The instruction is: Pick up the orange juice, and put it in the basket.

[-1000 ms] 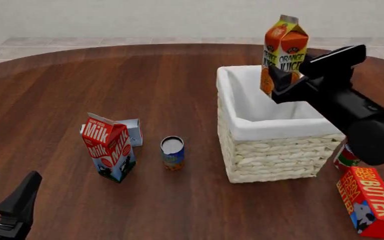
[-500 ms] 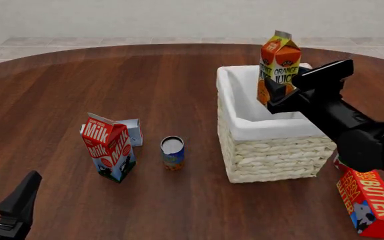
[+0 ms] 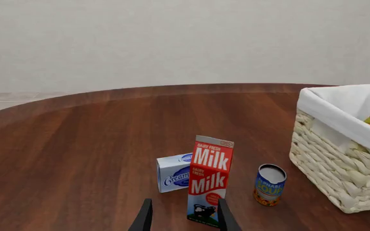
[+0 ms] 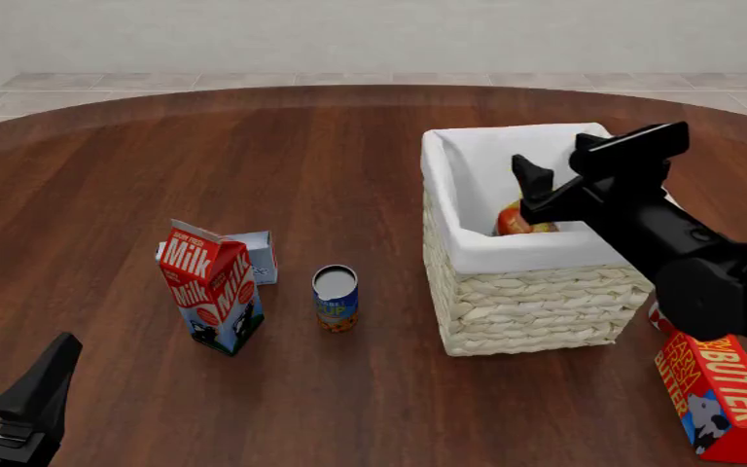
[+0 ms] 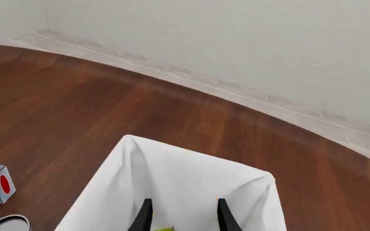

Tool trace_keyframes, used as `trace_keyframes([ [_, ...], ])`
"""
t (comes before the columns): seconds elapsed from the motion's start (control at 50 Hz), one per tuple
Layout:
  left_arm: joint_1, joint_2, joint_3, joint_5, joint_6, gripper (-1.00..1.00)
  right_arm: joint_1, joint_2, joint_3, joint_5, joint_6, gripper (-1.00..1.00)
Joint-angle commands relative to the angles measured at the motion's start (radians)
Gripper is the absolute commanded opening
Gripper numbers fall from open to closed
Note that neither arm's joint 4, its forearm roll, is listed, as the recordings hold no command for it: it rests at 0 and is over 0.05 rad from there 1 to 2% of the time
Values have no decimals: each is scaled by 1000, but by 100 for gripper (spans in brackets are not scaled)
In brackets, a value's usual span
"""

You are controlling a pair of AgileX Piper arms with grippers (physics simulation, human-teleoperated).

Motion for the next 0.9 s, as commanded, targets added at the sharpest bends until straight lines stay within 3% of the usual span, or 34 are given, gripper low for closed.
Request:
trace_keyframes([
  [0.02,-1,0,0,-1,-1,100,0,-5,12,-8,10,100],
  [0.3,-2,0,-2,1,-2,100,-1,-58,23,20,12,100],
  [0.54,-6,0,-7,4,-2,100,19,-320,38,184,-6,100],
  [0.58,-6,0,-8,4,-2,100,22,-388,50,221,17,100],
  [0.78,-15,0,-15,5,-2,100,45,-588,130,340,15,100],
  [0.9,-12,0,-18,5,-4,100,14,-759,181,434,49,100],
])
